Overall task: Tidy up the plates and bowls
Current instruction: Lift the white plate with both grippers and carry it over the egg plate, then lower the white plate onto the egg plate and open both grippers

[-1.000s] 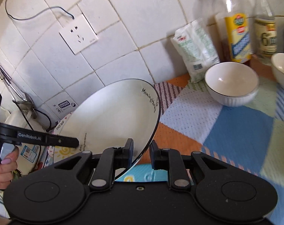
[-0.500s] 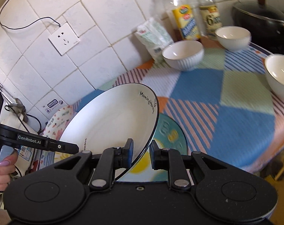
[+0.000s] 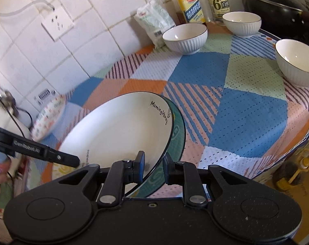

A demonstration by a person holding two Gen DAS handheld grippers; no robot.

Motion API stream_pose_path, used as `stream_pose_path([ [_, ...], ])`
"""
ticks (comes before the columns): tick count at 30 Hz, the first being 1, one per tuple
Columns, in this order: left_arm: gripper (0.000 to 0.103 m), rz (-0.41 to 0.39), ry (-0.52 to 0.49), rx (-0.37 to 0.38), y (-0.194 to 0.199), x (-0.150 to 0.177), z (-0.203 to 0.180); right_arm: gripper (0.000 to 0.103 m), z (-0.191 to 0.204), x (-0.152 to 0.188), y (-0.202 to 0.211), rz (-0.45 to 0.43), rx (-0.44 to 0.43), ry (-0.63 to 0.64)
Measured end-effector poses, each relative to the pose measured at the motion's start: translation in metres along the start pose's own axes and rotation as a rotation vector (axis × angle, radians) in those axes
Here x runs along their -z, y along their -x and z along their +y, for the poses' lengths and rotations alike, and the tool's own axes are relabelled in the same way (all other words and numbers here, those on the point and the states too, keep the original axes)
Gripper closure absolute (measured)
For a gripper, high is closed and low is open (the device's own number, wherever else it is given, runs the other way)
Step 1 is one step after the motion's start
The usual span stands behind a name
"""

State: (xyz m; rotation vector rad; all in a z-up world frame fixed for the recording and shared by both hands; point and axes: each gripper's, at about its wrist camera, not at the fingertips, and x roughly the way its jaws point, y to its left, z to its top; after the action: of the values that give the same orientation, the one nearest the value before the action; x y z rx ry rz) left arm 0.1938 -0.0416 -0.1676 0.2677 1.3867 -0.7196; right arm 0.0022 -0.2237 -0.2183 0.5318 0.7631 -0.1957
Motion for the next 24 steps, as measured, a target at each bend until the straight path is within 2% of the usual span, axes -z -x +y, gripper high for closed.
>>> stream_pose_path([
  [16, 0.074, 0.035, 0.011, -0.002, -0.011, -0.006, 0.001, 0.077, 0.012, -0.01, -0.009, 0.048, 0.086, 0.134],
  [24, 0.074, 0.052, -0.007, -0.023, -0.018, -0.002, -0.004, 0.067, 0.039, -0.01, -0.018, 0.099, 0.248, 0.282],
])
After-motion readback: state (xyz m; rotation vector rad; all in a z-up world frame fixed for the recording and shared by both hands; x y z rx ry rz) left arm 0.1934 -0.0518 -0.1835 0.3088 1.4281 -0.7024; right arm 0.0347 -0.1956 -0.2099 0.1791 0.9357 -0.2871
